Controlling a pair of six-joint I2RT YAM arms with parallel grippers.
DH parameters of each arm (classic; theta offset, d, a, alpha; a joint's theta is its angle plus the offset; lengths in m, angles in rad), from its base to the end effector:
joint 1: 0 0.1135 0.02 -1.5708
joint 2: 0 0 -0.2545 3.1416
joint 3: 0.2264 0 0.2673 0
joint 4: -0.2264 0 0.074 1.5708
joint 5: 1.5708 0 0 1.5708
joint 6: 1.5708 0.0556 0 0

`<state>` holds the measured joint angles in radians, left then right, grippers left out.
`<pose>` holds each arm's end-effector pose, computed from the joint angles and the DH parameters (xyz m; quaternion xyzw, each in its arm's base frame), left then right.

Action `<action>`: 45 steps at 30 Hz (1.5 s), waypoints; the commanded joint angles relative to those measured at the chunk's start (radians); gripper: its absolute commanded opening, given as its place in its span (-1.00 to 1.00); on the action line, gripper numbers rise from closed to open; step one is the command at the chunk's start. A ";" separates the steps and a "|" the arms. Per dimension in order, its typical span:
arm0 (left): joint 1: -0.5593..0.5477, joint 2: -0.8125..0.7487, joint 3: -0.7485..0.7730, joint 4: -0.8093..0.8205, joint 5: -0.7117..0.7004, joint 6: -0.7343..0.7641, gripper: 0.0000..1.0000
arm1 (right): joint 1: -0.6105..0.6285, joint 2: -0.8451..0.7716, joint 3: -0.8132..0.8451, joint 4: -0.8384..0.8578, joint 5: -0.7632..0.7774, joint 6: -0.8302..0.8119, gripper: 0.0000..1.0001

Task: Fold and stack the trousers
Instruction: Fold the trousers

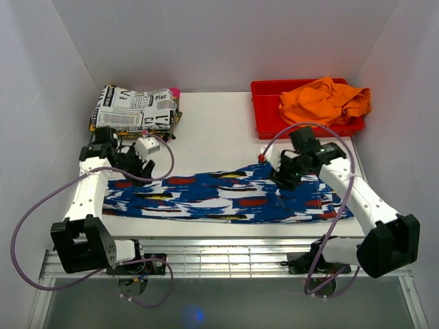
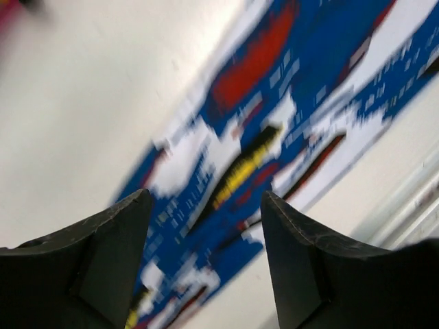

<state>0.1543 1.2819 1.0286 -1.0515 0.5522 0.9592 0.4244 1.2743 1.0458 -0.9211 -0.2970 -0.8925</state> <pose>0.2481 0.0091 0.2332 0.4068 0.8633 -0.1620 0.2511 0.2347 0.1239 0.2403 -0.6162 0.7460 0.0928 0.2347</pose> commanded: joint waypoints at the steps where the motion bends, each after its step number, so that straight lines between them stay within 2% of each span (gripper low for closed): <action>1: -0.108 0.032 0.158 0.093 0.141 -0.164 0.52 | -0.215 -0.024 0.117 -0.021 -0.065 0.050 0.18; 2: -0.134 0.086 0.219 0.137 0.137 -0.248 0.53 | -0.283 -0.007 0.138 -0.034 -0.077 0.043 0.20; 3: -0.210 0.114 0.249 0.156 0.130 -0.282 0.54 | -0.342 0.043 0.182 -0.051 -0.092 0.035 0.23; 4: -0.241 0.141 0.275 0.182 0.102 -0.322 0.60 | -0.477 0.072 0.212 -0.115 -0.103 0.023 0.24; 6: -0.335 0.221 0.345 0.248 0.066 -0.413 0.67 | -0.643 0.162 0.272 -0.189 -0.154 -0.009 0.29; 10: -0.467 0.380 0.479 0.321 0.035 -0.560 0.81 | -0.780 0.266 0.397 -0.323 -0.224 -0.008 0.34; 16: -0.625 0.722 0.788 0.349 0.136 -0.785 0.70 | -0.733 0.352 0.405 -0.216 -0.232 0.113 0.31; 23: -0.725 0.947 0.978 0.448 0.273 -1.003 0.58 | -0.656 0.477 0.453 -0.110 -0.214 0.132 0.26; 30: -0.786 1.050 0.969 0.507 0.339 -1.093 0.56 | -0.572 0.534 0.503 -0.090 -0.235 0.207 0.27; 38: -0.829 1.114 0.978 0.594 0.315 -1.103 0.58 | -0.566 0.560 0.496 -0.097 -0.252 0.218 0.27; 40: -0.829 1.128 0.979 0.626 0.322 -1.131 0.55 | -0.566 0.554 0.476 -0.096 -0.257 0.213 0.27; 45: -0.838 1.139 0.984 0.728 0.402 -1.172 0.29 | -0.566 0.537 0.390 -0.087 -0.257 0.211 0.21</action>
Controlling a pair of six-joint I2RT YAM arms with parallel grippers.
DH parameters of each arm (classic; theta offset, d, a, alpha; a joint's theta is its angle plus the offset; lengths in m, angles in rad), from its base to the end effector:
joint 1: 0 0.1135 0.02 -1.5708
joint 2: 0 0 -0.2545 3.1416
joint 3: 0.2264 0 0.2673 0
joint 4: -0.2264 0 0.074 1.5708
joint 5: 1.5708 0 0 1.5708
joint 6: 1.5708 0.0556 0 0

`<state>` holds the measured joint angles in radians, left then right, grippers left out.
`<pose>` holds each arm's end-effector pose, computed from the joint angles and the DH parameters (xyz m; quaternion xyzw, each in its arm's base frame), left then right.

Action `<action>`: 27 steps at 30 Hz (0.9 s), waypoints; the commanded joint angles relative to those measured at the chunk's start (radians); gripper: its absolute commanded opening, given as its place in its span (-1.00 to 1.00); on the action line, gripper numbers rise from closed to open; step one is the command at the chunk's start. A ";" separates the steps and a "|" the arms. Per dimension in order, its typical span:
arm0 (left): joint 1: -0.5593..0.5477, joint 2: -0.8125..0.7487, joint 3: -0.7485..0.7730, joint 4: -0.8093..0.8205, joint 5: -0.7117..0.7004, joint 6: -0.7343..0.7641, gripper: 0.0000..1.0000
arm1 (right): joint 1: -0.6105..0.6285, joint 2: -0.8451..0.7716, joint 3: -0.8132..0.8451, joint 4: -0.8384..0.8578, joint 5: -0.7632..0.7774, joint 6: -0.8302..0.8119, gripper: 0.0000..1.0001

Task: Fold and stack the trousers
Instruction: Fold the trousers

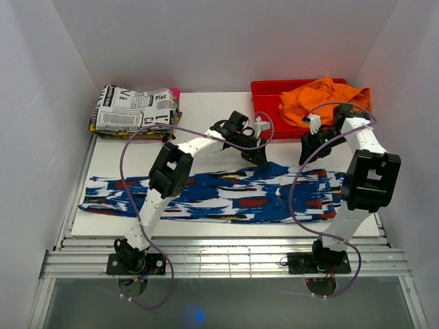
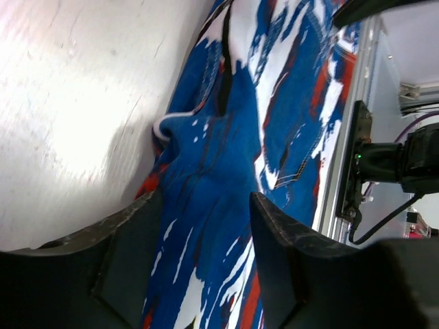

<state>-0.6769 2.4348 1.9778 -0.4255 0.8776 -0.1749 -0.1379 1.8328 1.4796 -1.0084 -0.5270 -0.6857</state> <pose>0.3967 -0.3737 0.1331 0.3505 0.7899 -0.4904 0.1129 0.3767 -0.0240 0.2061 -0.2859 0.9171 0.1970 0.1961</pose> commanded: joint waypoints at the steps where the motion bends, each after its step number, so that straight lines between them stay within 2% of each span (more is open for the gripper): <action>1: -0.007 -0.014 0.036 0.111 0.089 -0.041 0.26 | -0.003 -0.026 -0.051 0.007 -0.028 0.005 0.21; 5: -0.010 -0.039 0.007 0.172 0.127 -0.054 0.04 | -0.003 -0.038 -0.059 0.011 -0.034 0.000 0.22; 6: -0.012 -0.057 -0.022 0.183 0.132 -0.051 -0.13 | -0.003 -0.038 -0.053 0.010 -0.037 -0.006 0.24; 9: -0.016 -0.074 -0.045 0.182 0.147 -0.014 -0.41 | -0.005 -0.035 -0.022 -0.010 -0.057 -0.026 0.30; 10: -0.018 -0.085 -0.048 0.180 0.156 -0.008 -0.63 | -0.005 -0.033 -0.006 -0.013 -0.062 -0.029 0.32; 13: -0.023 -0.105 -0.068 0.180 0.155 0.002 -0.88 | -0.003 -0.017 0.033 -0.029 -0.094 -0.044 0.35; 15: -0.020 -0.121 -0.077 0.179 0.138 0.000 -0.77 | 0.006 0.006 0.056 -0.029 -0.120 -0.040 0.35; 16: -0.018 -0.156 -0.106 0.183 0.129 -0.005 -0.49 | 0.014 0.014 0.080 -0.029 -0.125 -0.034 0.35; 19: 0.005 -0.229 -0.183 0.223 0.084 -0.021 -0.03 | 0.058 0.052 0.099 -0.012 -0.142 -0.017 0.33; 20: 0.022 -0.282 -0.194 0.212 0.040 -0.009 0.23 | 0.072 0.066 0.100 0.000 -0.142 -0.011 0.33; 21: 0.030 -0.307 -0.201 0.193 0.008 0.011 0.35 | 0.099 0.074 0.102 0.014 -0.143 -0.009 0.34; 22: 0.049 -0.353 -0.206 0.144 -0.053 0.056 0.64 | 0.124 0.086 0.099 0.022 -0.134 -0.005 0.34; 23: 0.060 -0.373 -0.203 0.114 -0.054 0.077 0.87 | 0.135 0.092 0.096 0.034 -0.128 0.001 0.35; 24: 0.072 -0.393 -0.201 0.090 -0.105 0.090 0.96 | 0.138 0.098 0.096 0.053 -0.123 0.002 0.35; 26: 0.114 -0.430 -0.211 0.051 -0.153 0.104 0.96 | 0.178 0.124 0.096 0.066 -0.104 0.002 0.37; 27: 0.126 -0.468 -0.218 0.047 -0.249 0.088 0.96 | 0.194 0.137 0.106 0.068 -0.099 -0.005 0.38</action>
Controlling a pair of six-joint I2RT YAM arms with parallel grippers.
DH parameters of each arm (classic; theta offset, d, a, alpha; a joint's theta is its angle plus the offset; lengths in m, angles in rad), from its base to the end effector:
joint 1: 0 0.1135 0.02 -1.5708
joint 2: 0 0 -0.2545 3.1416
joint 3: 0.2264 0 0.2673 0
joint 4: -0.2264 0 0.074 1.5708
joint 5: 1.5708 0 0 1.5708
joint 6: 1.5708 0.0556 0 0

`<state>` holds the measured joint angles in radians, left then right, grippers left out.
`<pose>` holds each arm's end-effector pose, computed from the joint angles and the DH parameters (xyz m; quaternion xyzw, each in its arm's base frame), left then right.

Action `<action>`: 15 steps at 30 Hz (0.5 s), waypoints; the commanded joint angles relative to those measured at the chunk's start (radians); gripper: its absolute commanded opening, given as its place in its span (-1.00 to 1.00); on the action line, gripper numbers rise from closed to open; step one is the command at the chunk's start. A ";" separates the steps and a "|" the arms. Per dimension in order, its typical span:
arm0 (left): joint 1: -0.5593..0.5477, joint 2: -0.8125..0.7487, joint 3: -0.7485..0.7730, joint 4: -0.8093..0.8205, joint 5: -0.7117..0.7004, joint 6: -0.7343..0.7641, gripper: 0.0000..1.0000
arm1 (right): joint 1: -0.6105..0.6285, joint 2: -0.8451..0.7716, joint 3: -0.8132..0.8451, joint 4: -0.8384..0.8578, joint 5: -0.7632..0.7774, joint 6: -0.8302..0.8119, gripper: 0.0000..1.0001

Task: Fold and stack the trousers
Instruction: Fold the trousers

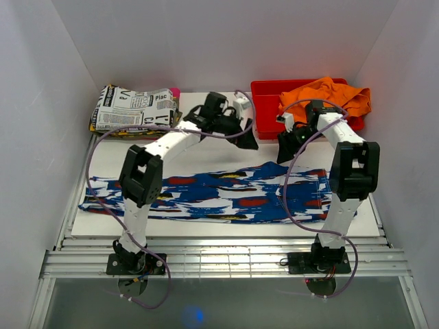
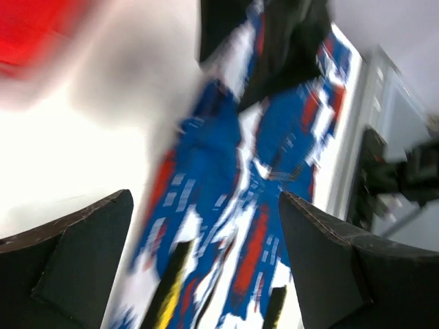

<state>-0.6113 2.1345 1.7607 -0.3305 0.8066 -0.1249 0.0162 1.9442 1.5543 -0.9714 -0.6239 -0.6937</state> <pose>0.3914 -0.3233 0.2165 0.3609 0.7705 -0.4713 0.2321 0.4008 0.0390 0.1904 -0.3590 0.8764 0.2548 0.1953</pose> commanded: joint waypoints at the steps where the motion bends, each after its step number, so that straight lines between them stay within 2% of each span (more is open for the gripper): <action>1: 0.071 -0.186 -0.003 -0.056 -0.211 0.034 0.96 | 0.048 0.035 0.035 0.030 -0.002 -0.001 0.39; 4: 0.139 -0.267 -0.049 -0.030 -0.184 0.045 0.96 | 0.083 0.065 0.046 0.025 0.000 -0.030 0.32; 5: 0.172 -0.284 -0.081 0.002 -0.202 0.003 0.96 | 0.103 0.068 0.046 0.019 0.006 -0.047 0.16; 7: 0.194 -0.307 -0.078 -0.025 -0.300 -0.042 0.96 | 0.117 0.059 0.032 0.011 0.001 -0.067 -0.01; 8: 0.214 -0.303 -0.049 -0.051 -0.269 -0.016 0.96 | 0.128 0.039 0.020 0.017 0.003 -0.072 -0.18; 10: 0.229 -0.288 -0.030 -0.115 -0.180 0.053 0.91 | 0.136 0.018 -0.014 0.014 0.009 -0.104 -0.38; 14: 0.231 -0.330 -0.111 -0.101 -0.190 0.061 0.67 | 0.146 -0.069 -0.052 0.022 0.026 -0.124 -0.83; 15: 0.231 -0.337 -0.145 -0.097 -0.195 0.059 0.65 | 0.146 -0.094 -0.062 0.028 0.024 -0.138 -0.84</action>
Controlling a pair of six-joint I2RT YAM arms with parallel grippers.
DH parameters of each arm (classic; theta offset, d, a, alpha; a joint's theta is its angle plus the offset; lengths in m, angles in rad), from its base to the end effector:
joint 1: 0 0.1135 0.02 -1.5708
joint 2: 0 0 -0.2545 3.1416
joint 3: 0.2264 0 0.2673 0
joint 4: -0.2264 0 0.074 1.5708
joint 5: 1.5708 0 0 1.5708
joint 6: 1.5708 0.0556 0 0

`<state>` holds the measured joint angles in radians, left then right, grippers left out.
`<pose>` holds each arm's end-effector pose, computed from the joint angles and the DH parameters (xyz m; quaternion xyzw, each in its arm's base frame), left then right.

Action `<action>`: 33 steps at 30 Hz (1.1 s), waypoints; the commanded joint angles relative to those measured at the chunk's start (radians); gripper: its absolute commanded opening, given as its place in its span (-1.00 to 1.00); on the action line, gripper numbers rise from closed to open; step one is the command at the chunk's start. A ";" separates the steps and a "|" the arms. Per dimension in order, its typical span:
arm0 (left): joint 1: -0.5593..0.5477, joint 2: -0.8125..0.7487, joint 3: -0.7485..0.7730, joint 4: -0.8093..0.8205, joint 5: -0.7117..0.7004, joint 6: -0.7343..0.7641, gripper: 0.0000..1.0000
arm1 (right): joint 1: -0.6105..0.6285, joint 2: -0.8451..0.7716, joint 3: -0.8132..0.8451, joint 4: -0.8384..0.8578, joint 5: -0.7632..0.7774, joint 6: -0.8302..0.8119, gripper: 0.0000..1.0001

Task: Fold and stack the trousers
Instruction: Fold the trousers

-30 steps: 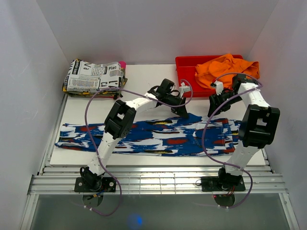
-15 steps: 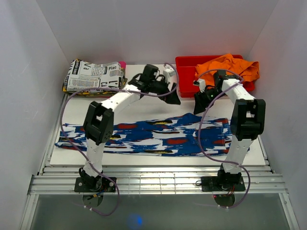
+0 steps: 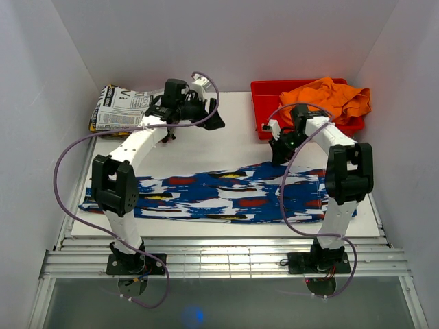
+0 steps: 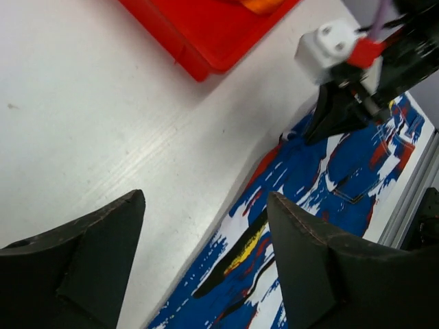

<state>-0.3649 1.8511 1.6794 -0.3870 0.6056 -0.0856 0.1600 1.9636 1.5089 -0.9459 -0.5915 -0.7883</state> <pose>0.4173 -0.1933 0.3092 0.2594 0.8066 -0.3576 0.3927 0.3881 0.0940 0.1697 -0.4572 0.8367 0.2511 0.1671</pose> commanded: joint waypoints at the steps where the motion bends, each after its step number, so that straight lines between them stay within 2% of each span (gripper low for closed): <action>1: -0.016 -0.056 -0.076 -0.042 0.008 0.011 0.61 | 0.003 -0.168 -0.029 0.012 -0.008 -0.048 -0.85; 6: -0.020 -0.059 -0.158 -0.035 0.086 -0.077 0.45 | 0.041 -0.342 -0.244 0.090 0.056 -0.092 -0.85; 11: -0.084 -0.067 -0.286 0.046 0.163 -0.198 0.41 | 0.114 -0.564 -0.554 0.339 0.220 -0.134 -0.84; 12: -0.101 -0.078 -0.306 0.068 0.171 -0.207 0.41 | 0.127 -0.595 -0.658 0.389 0.252 -0.134 -0.84; 13: -0.136 -0.082 -0.326 0.106 0.178 -0.215 0.40 | 0.137 -0.648 -0.706 0.479 0.304 -0.137 -0.84; 15: -0.167 -0.084 -0.359 0.129 0.177 -0.229 0.40 | 0.162 -0.695 -0.819 0.554 0.341 -0.140 -0.84; 19: -0.233 -0.058 -0.380 0.184 0.177 -0.275 0.37 | 0.197 -0.793 -0.941 0.668 0.387 -0.129 -0.84; 22: -0.276 -0.026 -0.362 0.218 0.177 -0.304 0.34 | 0.227 -0.796 -0.972 0.691 0.389 -0.094 -0.84; 26: -0.315 0.000 -0.330 0.260 0.190 -0.351 0.31 | 0.233 -0.758 -0.931 0.677 0.386 -0.026 -0.84; 33: -0.353 0.039 -0.379 0.361 0.152 -0.463 0.24 | 0.231 -0.756 -0.879 0.676 0.357 0.040 -0.83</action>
<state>-0.7033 1.8656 1.3109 -0.1051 0.7605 -0.4667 0.3859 1.2037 0.5800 -0.2966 -0.2119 -0.8009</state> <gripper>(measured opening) 0.623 0.087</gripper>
